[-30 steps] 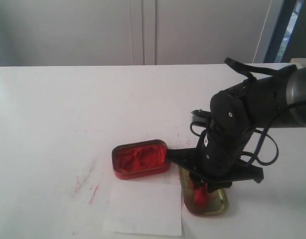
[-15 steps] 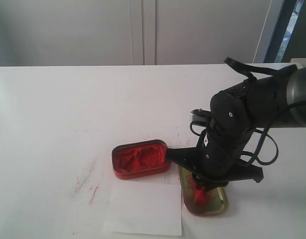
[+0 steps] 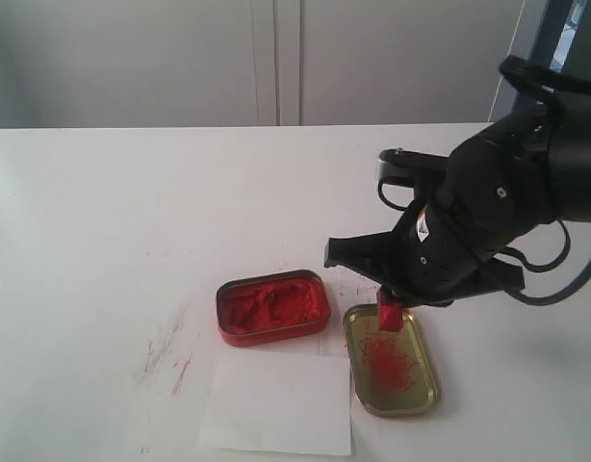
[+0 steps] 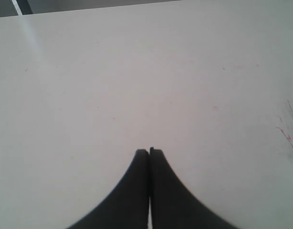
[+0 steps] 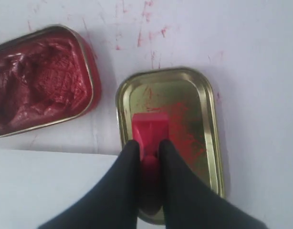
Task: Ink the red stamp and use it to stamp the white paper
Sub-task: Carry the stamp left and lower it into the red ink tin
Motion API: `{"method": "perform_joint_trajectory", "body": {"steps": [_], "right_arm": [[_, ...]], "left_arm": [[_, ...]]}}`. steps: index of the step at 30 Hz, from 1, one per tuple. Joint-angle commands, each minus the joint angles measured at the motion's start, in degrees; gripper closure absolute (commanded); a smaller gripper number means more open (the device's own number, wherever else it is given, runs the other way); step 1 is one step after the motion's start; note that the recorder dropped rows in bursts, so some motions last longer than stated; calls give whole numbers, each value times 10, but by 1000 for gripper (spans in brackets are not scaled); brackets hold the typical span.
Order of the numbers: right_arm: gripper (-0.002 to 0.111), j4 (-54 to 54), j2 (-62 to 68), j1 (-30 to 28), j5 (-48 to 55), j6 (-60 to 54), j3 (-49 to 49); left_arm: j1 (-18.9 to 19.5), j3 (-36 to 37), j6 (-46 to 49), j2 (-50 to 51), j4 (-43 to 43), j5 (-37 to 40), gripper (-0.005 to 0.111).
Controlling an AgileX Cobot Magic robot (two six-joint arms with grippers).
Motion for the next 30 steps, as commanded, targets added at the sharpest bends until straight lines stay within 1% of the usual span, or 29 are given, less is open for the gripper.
{"method": "perform_joint_trajectory", "body": {"steps": [1, 6, 12, 20, 25, 30], "right_arm": [[108, -10, -12, 2, -19, -52, -8], [108, -8, -4, 2, -10, -96, -40], [108, -1, 21, 2, 47, -160, -101], [108, 82, 89, 2, 111, -281, -188], [108, 98, 136, 2, 144, -319, -242], [108, 102, 180, 2, 159, -333, -294]], "left_arm": [[-3, 3, 0, -3, -1, 0, 107], [-3, 3, 0, -3, -1, 0, 107], [-3, 3, 0, -3, -1, 0, 107], [-3, 3, 0, -3, -1, 0, 107], [-3, 3, 0, -3, -1, 0, 107], [-3, 3, 0, -3, -1, 0, 107]]}}
